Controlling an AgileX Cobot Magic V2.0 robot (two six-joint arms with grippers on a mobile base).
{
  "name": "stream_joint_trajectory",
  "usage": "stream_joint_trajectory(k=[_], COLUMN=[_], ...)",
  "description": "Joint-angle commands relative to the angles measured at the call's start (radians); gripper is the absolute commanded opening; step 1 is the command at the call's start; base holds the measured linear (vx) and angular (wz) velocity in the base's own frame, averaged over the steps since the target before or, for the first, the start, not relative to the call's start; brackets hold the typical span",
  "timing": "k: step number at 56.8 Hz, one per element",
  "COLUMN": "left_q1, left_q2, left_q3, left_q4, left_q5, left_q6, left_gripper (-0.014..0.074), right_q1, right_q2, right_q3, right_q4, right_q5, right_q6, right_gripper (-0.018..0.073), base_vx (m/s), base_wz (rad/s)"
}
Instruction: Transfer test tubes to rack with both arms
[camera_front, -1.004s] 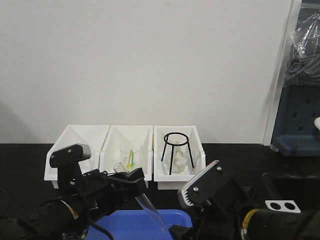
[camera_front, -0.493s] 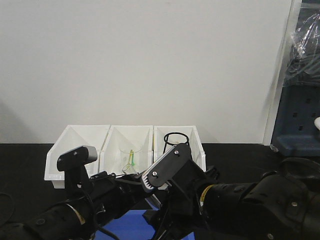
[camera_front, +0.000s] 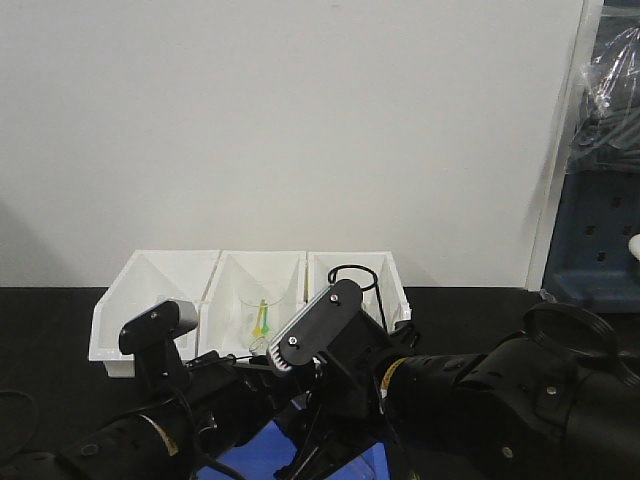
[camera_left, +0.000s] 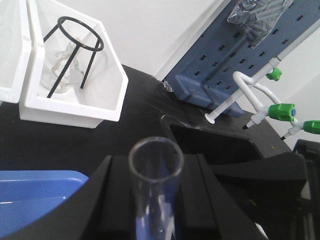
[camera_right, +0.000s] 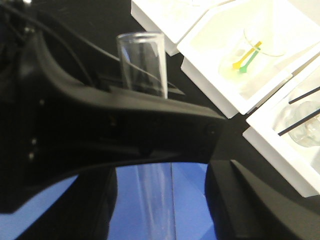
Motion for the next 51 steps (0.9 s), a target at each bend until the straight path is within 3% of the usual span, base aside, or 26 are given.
stream_joint_trajectory(k=[1, 20, 41, 51], left_q1=[-0.017, -0.016, -0.016, -0.016], left_q2=[-0.043, -0.043, -0.043, -0.043], left_q3=[-0.037, -0.037, -0.037, -0.037], left_q4=[0.030, 0.030, 0.030, 0.030], left_q5=[-0.115, -0.156, -0.155, -0.154], left_q6=[0.001, 0.000, 0.000, 0.000], left_gripper=[-0.0006, -0.0006, -0.0006, -0.0006], right_q1=[-0.002, -0.007, -0.025, -0.029], right_q2=[-0.025, -0.025, -0.059, -0.059], right_q3=[-0.033, -0.032, -0.032, -0.032], right_q4=[-0.010, -0.007, 0.001, -0.005], right_q5=[-0.060, -0.047, -0.019, -0.020], right_q6=[-0.007, 0.020, 0.193, 0.147], right_gripper=[0.0456, 0.0456, 0.0456, 0.0456], base_vx=[0.00, 0.00, 0.00, 0.00], base_wz=[0.00, 0.00, 0.00, 0.00])
